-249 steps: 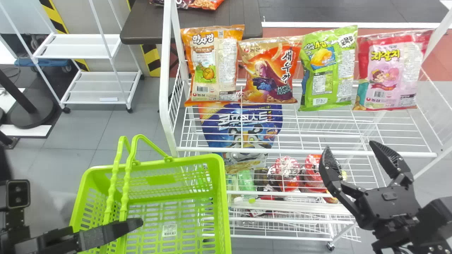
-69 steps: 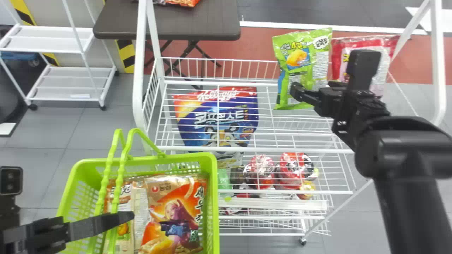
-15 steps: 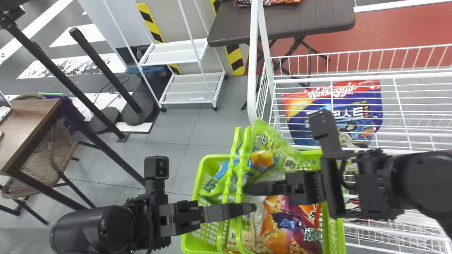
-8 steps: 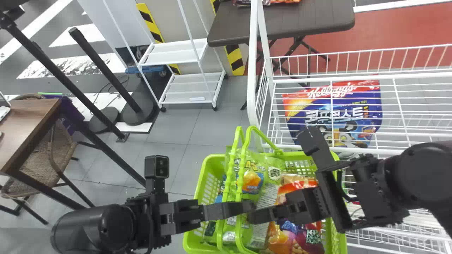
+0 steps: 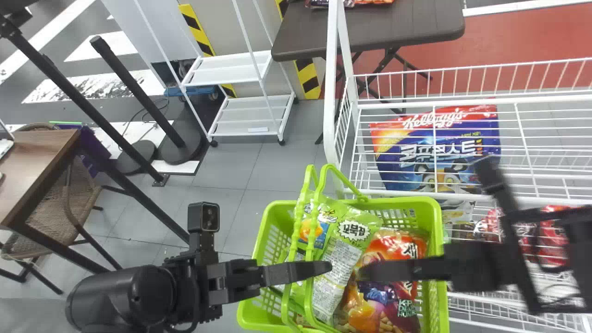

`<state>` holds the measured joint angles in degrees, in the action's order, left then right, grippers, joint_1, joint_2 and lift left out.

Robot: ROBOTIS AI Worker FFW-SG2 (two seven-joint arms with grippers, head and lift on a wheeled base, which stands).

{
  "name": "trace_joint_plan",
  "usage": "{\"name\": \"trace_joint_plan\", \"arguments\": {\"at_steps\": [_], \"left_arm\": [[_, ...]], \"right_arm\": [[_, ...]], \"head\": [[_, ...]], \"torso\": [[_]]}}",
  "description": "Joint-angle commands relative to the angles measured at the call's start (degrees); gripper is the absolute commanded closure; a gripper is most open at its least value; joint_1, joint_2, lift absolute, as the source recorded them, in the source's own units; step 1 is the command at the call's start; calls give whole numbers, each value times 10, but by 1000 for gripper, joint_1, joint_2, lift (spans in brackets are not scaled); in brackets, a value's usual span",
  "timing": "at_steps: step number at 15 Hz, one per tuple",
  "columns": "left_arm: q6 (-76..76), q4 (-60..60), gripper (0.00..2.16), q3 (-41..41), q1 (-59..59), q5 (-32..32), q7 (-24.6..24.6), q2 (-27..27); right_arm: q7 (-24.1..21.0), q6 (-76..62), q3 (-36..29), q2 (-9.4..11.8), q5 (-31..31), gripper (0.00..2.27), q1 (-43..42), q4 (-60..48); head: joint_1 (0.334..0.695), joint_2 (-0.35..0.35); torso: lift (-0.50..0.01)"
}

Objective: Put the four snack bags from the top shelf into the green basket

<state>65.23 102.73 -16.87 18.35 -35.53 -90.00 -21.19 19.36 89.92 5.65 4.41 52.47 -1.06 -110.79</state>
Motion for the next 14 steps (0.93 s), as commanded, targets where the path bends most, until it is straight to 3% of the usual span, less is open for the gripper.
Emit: {"name": "trace_joint_plan", "arguments": {"at_steps": [1,3,4,7,11,14], "left_arm": [[-1,-3,2148,0,-2,-1,-6,-1],[-1,-6,2148,0,-3,-1,-6,-2],[-1,-6,2148,0,-4,-2,-6,-2],[-1,-7,2148,0,-5,-2,-6,-2],[-1,-7,2148,1,-5,-2,-6,-2],[-1,-8,2148,0,-3,-3,-6,-5]], "right_arm": [[11,2,-102,2,-15,49,48,-83],[14,-54,-162,5,-98,46,75,-112],[10,-107,-180,5,-157,46,77,-112],[-39,-353,-165,1,-360,46,82,-82],[-85,-502,-173,1,-416,46,18,26],[-89,-532,-176,2,-475,46,-61,126]], "head": [[695,350],[695,350],[695,312],[695,120],[695,-86],[695,-132]], "torso": [[0],[0],[0],[0],[0],[0]]}}
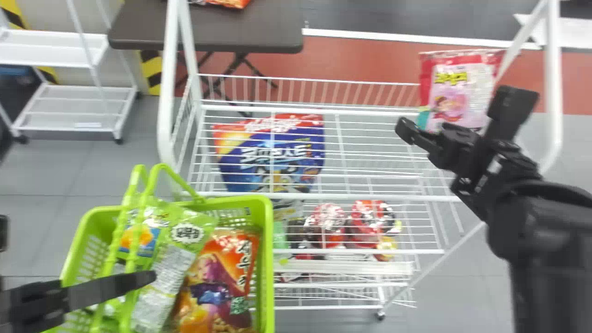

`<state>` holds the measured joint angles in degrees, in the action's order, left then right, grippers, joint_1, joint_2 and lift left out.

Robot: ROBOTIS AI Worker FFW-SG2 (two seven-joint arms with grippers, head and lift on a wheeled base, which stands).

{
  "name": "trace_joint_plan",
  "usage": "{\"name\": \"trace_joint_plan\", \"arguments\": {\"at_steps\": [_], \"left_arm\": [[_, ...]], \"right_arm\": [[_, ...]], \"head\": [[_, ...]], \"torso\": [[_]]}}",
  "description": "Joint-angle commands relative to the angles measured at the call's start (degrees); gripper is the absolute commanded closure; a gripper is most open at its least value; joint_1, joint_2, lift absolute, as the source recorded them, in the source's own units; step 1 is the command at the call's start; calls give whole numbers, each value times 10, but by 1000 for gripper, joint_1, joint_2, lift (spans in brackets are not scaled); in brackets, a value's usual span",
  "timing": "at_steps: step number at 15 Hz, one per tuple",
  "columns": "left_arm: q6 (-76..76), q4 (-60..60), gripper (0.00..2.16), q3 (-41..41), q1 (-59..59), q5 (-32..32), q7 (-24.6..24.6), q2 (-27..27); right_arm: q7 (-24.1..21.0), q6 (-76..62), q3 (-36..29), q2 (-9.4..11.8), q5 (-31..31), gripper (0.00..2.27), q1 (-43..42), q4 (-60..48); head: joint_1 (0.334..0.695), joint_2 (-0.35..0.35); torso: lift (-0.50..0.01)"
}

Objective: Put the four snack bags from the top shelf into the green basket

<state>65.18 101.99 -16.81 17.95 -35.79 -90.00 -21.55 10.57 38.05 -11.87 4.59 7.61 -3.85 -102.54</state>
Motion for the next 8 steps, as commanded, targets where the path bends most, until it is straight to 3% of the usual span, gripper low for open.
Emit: {"name": "trace_joint_plan", "arguments": {"at_steps": [1,8], "left_arm": [[0,0,2148,-1,2,-2,-6,-2],[-2,-7,2148,-3,2,-5,-6,-4]], "right_arm": [[-18,-31,-1,1,-41,46,-49,69],[-61,29,-1,2,-137,56,-153,184]], "head": [[695,-142],[695,-204]], "torso": [[0],[0]]}}
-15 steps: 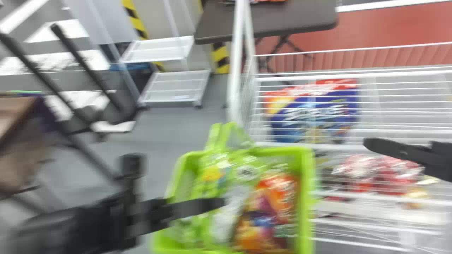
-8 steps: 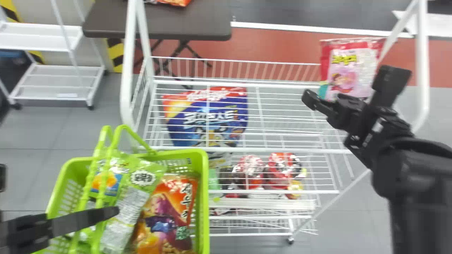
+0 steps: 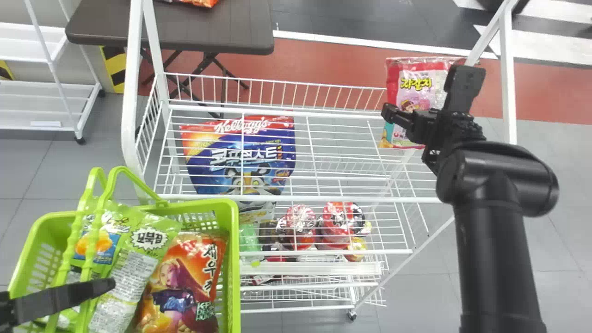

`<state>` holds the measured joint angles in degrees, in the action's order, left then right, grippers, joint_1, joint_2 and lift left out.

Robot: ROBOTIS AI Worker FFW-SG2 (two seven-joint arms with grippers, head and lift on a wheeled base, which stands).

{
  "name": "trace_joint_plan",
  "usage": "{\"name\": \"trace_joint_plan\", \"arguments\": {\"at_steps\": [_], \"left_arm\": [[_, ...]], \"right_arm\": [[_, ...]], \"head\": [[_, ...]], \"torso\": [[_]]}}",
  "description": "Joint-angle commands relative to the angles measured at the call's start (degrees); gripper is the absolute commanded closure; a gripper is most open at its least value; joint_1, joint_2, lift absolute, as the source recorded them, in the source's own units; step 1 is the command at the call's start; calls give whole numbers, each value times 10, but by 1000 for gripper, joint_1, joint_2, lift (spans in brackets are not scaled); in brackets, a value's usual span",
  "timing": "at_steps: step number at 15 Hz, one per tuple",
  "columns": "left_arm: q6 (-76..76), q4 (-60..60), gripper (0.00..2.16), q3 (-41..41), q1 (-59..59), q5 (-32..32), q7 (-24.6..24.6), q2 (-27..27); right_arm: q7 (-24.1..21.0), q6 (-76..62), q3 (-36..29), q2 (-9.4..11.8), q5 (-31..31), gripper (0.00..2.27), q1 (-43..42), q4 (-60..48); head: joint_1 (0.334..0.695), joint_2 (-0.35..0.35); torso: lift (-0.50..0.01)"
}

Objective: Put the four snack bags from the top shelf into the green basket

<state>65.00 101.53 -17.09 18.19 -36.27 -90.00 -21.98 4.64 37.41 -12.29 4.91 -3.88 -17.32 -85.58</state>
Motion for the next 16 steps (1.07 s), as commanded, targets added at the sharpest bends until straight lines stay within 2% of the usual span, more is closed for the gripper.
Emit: {"name": "trace_joint_plan", "arguments": {"at_steps": [1,2,3,4,5,12,16], "left_arm": [[-2,-3,2148,-1,0,1,-6,0],[-2,-3,2148,-2,0,0,-6,0],[-4,-3,2148,-2,0,0,-6,0],[-4,-3,2148,-2,1,0,-6,0],[-4,-5,2148,-3,1,0,-6,0],[-5,-8,2148,-4,1,0,-6,0],[-7,-12,2148,-4,-3,0,-6,1]], "right_arm": [[-2,61,4,0,-36,164,-29,19],[0,88,6,0,-46,559,-38,20],[0,107,5,0,-48,1075,-38,19],[0,121,9,-1,-49,1926,-34,17],[-3,137,10,-3,-55,2250,-31,12],[-6,146,2,-3,-31,2253,17,-82],[7,214,0,-3,56,2253,98,-243]], "head": [[695,-211],[695,-214],[695,-217],[695,-221],[695,-223],[695,-231],[695,-220]], "torso": [[0],[0],[0],[0],[0],[0],[0]]}}
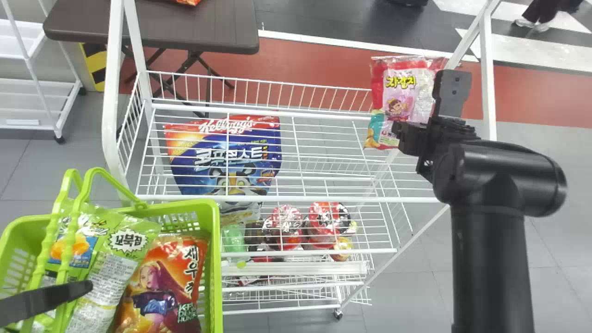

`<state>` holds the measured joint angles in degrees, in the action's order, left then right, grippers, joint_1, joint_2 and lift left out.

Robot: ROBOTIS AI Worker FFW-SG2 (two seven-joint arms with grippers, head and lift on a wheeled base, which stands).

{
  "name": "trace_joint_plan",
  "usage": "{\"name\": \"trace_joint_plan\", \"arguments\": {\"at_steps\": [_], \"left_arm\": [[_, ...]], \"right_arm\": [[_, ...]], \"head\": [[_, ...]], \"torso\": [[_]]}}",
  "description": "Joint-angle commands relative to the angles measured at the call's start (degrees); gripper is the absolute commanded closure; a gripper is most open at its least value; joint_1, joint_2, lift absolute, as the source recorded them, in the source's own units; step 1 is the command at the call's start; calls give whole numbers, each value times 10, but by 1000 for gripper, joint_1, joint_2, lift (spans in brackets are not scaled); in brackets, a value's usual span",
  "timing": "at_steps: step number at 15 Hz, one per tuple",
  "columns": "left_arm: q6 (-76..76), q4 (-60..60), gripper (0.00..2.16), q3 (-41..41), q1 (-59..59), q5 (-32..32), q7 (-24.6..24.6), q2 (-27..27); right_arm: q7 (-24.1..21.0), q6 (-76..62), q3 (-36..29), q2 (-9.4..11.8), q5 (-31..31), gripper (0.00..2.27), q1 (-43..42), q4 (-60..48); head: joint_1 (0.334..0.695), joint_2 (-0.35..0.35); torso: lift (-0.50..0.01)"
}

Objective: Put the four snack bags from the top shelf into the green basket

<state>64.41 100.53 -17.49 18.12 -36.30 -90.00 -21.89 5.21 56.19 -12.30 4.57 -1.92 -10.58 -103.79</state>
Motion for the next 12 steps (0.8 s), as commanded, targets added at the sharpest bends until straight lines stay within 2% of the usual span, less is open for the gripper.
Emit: {"name": "trace_joint_plan", "arguments": {"at_steps": [1,4,6,7,8,12], "left_arm": [[-1,-3,2148,0,-3,0,-6,2],[-1,-7,2148,1,-5,0,-6,3],[-3,-9,2148,1,-6,0,-6,4],[-3,-9,2148,1,-6,0,-6,4],[-3,-10,2148,1,-6,0,-6,4],[-3,-11,2148,1,-7,-1,-6,4]], "right_arm": [[8,44,2,0,70,2253,58,-111],[14,90,30,0,191,2253,128,-243],[14,102,68,1,249,2253,161,-298],[14,111,90,1,292,2250,172,-312],[14,116,117,2,327,2253,180,-317],[16,106,225,2,400,2250,193,-312]], "head": [[695,-213],[695,-155],[695,-90],[695,-48],[695,26],[695,222]], "torso": [[0],[0],[0],[0],[0],[0]]}}
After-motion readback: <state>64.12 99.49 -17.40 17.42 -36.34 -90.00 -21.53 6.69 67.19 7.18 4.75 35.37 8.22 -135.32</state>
